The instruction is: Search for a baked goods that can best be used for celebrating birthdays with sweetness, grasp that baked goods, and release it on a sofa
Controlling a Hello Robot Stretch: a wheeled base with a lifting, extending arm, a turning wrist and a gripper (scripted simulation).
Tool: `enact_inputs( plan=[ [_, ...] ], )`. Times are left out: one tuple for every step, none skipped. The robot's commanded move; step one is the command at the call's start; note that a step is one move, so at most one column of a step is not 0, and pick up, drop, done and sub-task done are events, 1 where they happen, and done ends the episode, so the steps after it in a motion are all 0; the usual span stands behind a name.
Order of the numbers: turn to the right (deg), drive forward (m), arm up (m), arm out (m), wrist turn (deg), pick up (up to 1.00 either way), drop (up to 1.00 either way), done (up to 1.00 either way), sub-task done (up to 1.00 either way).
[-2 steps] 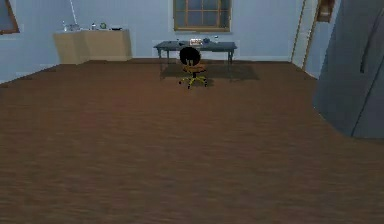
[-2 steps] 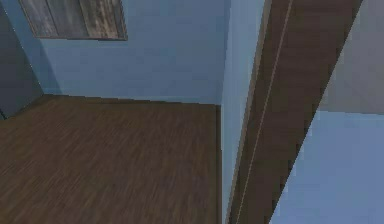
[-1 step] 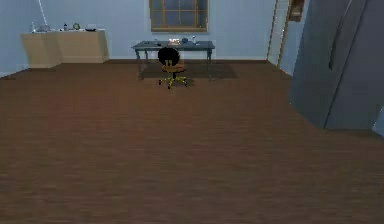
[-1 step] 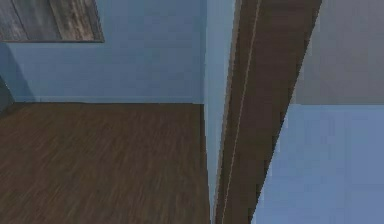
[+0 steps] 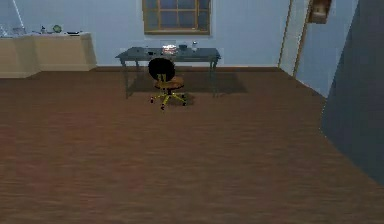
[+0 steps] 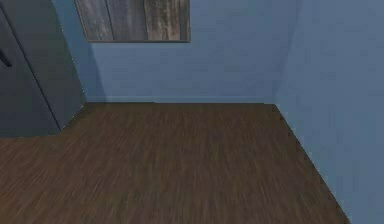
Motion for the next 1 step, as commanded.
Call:
enact_inputs(
  plan=[
    [3.0,0.00,0.00,0.00,0.0,0.00,0.00,0.00,0.00]
  ],
)
